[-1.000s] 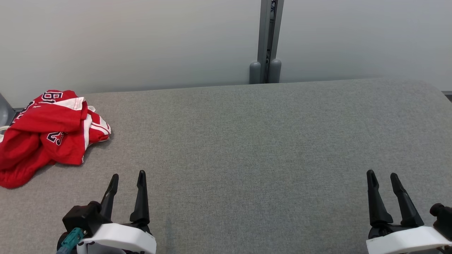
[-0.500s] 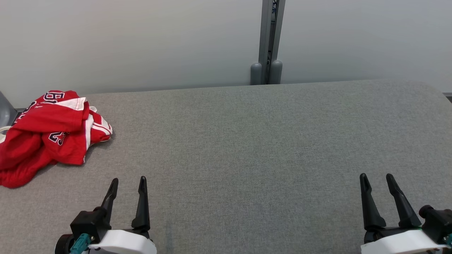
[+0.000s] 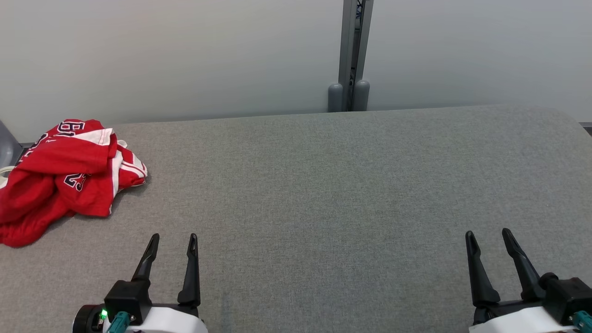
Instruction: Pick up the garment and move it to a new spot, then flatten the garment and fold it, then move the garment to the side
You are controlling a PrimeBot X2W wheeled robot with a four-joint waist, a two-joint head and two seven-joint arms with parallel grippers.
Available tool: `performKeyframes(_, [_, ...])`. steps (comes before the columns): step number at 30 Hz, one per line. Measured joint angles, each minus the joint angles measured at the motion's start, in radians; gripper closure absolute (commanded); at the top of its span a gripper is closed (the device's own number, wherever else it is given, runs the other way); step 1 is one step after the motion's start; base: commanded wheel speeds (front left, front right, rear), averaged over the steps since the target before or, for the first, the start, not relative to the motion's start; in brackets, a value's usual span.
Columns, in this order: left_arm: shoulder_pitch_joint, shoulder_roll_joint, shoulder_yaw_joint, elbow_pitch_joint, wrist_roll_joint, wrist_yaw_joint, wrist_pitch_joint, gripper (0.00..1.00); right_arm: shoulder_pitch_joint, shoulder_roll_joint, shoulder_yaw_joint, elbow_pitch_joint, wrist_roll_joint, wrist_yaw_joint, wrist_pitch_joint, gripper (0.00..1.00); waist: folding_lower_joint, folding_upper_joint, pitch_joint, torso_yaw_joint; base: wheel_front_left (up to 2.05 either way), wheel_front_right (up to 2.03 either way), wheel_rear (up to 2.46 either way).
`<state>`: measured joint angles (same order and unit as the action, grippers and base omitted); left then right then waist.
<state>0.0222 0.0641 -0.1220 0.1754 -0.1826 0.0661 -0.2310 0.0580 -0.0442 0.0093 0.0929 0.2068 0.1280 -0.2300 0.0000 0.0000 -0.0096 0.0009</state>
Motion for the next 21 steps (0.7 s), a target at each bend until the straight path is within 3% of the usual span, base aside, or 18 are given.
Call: performKeyframes(21, [0.012, -0.008, 0.019, 0.031, 0.121, -0.018, -0.032, 0.0, 0.019, -0.002, 0.007, -0.019, -0.118, 0.002, -0.03, 0.0, 0.0, 0.0, 0.001, 0.001, 0.0, 0.0, 0.0])
